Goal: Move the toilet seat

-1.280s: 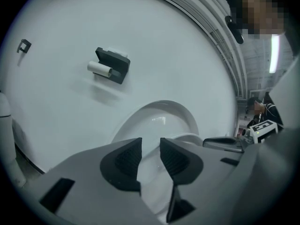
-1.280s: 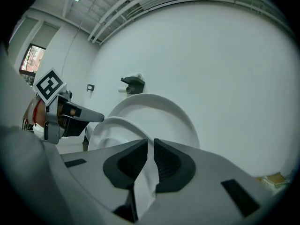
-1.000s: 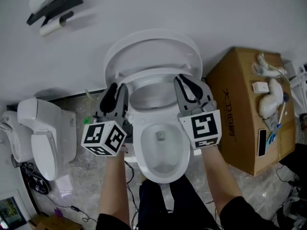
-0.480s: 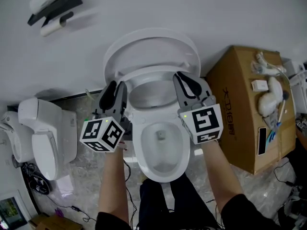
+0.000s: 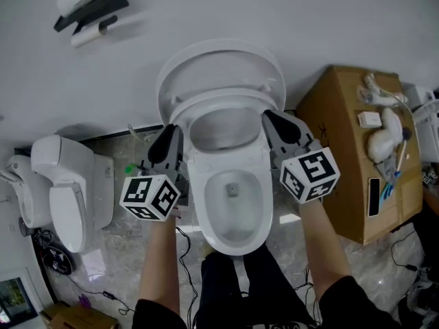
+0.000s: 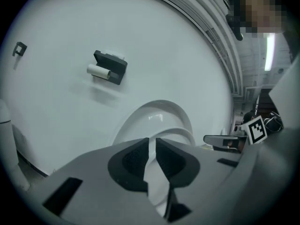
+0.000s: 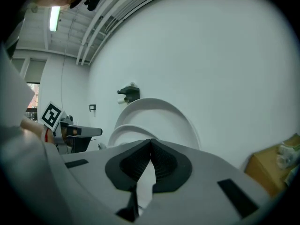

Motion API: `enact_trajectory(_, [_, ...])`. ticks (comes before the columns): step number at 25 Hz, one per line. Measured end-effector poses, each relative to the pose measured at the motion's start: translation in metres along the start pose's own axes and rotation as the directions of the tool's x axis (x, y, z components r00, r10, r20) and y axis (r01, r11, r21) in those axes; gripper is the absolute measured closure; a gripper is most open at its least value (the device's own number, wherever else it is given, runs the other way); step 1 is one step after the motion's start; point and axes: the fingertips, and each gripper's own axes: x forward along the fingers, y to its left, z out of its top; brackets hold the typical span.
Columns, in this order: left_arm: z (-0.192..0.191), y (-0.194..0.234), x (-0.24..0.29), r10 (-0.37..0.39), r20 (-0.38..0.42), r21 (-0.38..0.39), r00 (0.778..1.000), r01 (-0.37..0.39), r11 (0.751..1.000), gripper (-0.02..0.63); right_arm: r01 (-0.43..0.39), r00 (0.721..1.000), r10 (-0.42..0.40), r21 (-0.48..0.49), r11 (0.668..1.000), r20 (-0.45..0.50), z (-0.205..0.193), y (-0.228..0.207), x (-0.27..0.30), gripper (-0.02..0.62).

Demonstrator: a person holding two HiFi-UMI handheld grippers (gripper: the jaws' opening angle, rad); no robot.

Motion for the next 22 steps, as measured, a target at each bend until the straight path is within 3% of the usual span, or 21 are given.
enact_trajectory(5, [0.008, -0.011, -0.029, 0.006, 0.005, 0.046, 1.000, -0.006, 0.999, 0.601, -0.026, 0.999, 0.027, -0.039, 0.999, 0.027, 0.012, 0.016, -0.029, 0.584])
enact_trajectory(11, [0.026, -0.039, -0.068, -0.013, 0.030, 0.117, 0.999, 0.009, 0.993, 0.601, -0.040, 0.997, 0.044, -0.083, 0.996, 0.055, 0.024, 0.045, -0.069, 0.584])
enact_trajectory(22, [0.054, -0.073, -0.125, -0.011, 0.059, 0.140, 0.998, 0.002, 0.990, 0.601, -0.035, 0.993, 0.046, -0.101, 0.994, 0.106, 0.063, 0.075, -0.132, 0.584])
